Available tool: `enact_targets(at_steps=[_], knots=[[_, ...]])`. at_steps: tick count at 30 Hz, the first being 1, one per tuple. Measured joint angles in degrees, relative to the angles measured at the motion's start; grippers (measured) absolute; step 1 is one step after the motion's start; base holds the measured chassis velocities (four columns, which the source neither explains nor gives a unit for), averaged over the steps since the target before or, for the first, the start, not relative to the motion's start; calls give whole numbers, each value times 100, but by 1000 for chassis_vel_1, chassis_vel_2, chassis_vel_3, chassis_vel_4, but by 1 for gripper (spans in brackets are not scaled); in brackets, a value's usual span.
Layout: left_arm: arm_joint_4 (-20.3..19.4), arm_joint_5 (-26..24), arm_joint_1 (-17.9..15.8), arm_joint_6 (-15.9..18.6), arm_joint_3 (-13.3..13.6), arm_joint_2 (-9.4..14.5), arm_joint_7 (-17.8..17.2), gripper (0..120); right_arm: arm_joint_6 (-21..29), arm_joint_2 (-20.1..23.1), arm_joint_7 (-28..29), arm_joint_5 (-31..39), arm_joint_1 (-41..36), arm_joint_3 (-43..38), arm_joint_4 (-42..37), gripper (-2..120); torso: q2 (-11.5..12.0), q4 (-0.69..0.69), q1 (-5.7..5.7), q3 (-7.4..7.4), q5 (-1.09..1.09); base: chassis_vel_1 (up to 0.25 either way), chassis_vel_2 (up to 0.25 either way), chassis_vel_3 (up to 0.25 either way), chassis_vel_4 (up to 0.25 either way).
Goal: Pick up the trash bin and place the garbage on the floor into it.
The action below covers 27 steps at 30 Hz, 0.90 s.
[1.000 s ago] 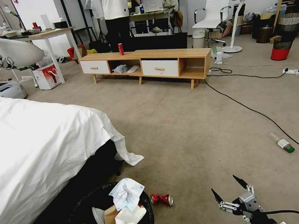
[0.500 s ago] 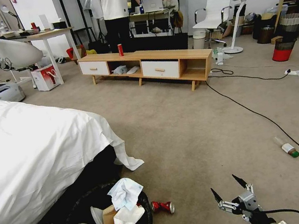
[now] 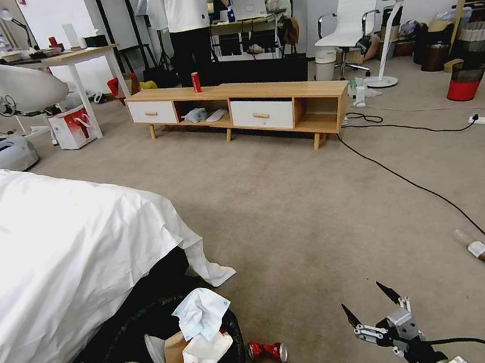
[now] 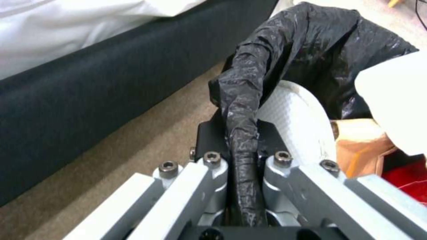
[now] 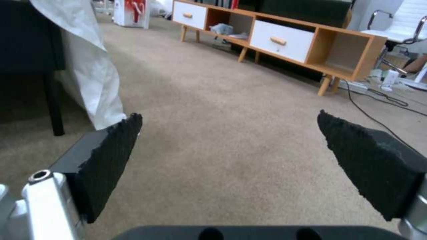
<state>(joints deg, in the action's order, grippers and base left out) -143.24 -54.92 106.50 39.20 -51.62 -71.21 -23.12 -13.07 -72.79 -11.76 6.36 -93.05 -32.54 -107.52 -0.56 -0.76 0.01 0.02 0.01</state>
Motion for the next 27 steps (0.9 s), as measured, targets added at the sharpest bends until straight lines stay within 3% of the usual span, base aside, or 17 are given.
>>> enact_targets(at_steps=[17, 27], knots=[[0, -3, 3, -1, 1, -18, -10, 4, 30, 81, -34, 8, 189, 66, 68, 100, 0, -1, 0, 0, -1, -25, 26, 14, -22], [0, 30, 144, -3, -75, -105, -28, 4, 445, 648, -361, 406, 1008, 567, 555, 100, 0, 1, 0, 0, 0, 0, 0, 0, 0]])
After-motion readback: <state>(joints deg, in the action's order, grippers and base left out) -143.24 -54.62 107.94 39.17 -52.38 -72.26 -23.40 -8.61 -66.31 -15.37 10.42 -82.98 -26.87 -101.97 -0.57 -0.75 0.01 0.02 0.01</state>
